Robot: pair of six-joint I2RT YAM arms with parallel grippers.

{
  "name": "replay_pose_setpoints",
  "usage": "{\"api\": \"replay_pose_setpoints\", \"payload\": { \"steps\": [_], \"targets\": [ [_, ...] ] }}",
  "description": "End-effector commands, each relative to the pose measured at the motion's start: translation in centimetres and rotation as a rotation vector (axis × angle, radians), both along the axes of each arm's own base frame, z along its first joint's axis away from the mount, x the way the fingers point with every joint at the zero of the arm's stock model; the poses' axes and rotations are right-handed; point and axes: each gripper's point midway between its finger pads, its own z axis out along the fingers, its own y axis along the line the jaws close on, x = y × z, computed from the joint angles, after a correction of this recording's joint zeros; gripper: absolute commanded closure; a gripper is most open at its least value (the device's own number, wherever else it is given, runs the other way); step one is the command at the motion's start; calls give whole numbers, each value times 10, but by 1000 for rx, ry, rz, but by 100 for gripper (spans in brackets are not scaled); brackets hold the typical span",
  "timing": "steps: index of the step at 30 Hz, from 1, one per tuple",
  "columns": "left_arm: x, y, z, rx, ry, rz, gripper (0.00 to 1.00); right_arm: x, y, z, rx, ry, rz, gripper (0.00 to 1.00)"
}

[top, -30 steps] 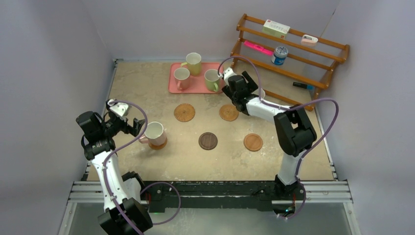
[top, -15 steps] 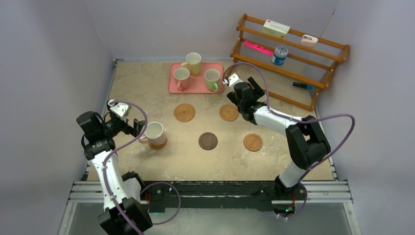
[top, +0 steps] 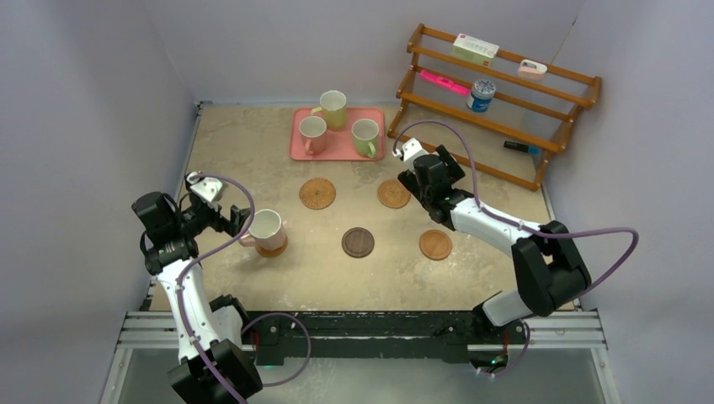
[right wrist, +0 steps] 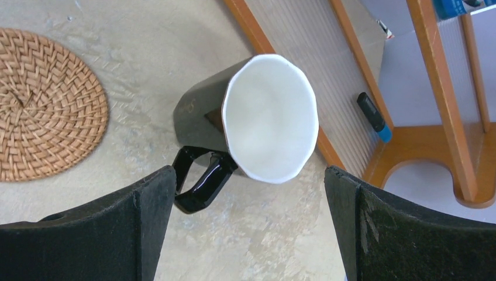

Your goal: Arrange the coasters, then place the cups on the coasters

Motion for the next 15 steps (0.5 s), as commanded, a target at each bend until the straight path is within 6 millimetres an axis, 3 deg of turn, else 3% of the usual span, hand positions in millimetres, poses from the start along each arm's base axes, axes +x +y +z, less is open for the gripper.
{"api": "replay_pose_setpoints", "payload": {
  "steps": [1,8,15],
  "targets": [
    [-2,-4,12,15,-44,-34,0,-11,1,5,49,-8,11,1],
    [-2,-4,13,17,-46,-34,0,-23,-9,5,49,-13,9,2],
    [-4,-5,13,22,-47,-38,0,-22,-23,-2,203,63,12,2]
  ]
}}
